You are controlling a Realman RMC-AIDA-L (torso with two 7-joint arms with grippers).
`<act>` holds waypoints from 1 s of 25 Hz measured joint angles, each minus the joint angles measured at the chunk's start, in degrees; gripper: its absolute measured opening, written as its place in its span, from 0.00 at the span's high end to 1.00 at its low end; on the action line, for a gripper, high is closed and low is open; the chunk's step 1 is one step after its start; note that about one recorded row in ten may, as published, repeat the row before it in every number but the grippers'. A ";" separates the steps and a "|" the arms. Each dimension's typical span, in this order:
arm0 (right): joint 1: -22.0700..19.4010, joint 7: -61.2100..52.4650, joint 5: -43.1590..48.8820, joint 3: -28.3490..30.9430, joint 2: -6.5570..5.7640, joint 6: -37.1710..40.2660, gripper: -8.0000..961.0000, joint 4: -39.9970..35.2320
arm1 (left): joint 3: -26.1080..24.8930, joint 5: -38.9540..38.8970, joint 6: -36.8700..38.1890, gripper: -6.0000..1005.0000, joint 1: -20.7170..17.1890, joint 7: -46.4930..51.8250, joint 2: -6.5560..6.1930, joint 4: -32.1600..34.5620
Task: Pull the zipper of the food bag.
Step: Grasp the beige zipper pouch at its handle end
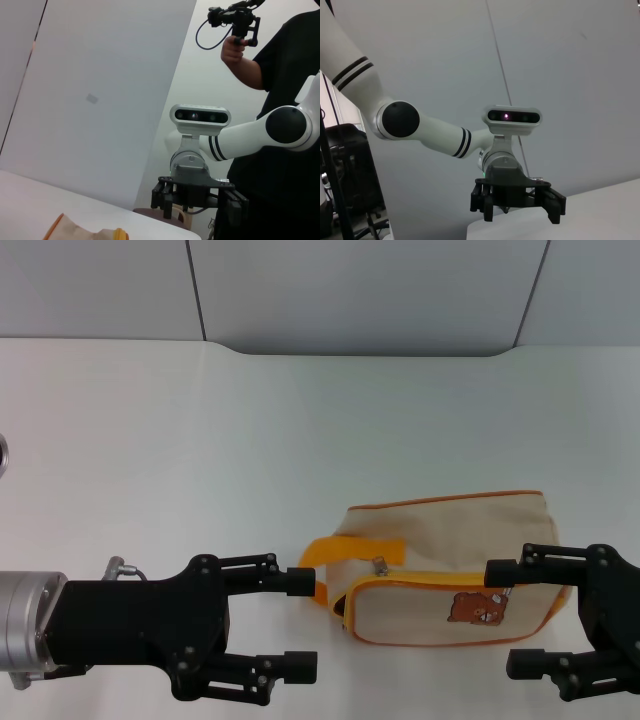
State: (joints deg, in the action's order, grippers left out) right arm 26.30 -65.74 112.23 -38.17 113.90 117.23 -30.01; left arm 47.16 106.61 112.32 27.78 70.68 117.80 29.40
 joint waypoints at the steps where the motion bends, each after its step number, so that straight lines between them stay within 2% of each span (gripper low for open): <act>1: 0.00 0.00 0.01 -0.01 0.00 -0.03 0.17 0.00 | 0.07 0.00 0.02 0.19 0.03 0.09 0.01 0.02; 19: 0.25 0.00 0.10 -0.06 0.00 -0.29 0.17 0.22 | 0.46 0.00 -0.08 0.23 -0.01 0.01 -0.10 0.11; 25: -0.10 -0.06 0.10 -0.06 0.00 -0.29 0.17 0.22 | 0.60 0.80 -5.29 0.24 -0.18 -1.00 0.34 -0.40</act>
State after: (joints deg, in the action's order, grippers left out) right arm 26.20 -65.80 112.33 -38.23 113.90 116.94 -29.79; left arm 47.75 107.41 107.03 27.60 69.68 118.14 29.00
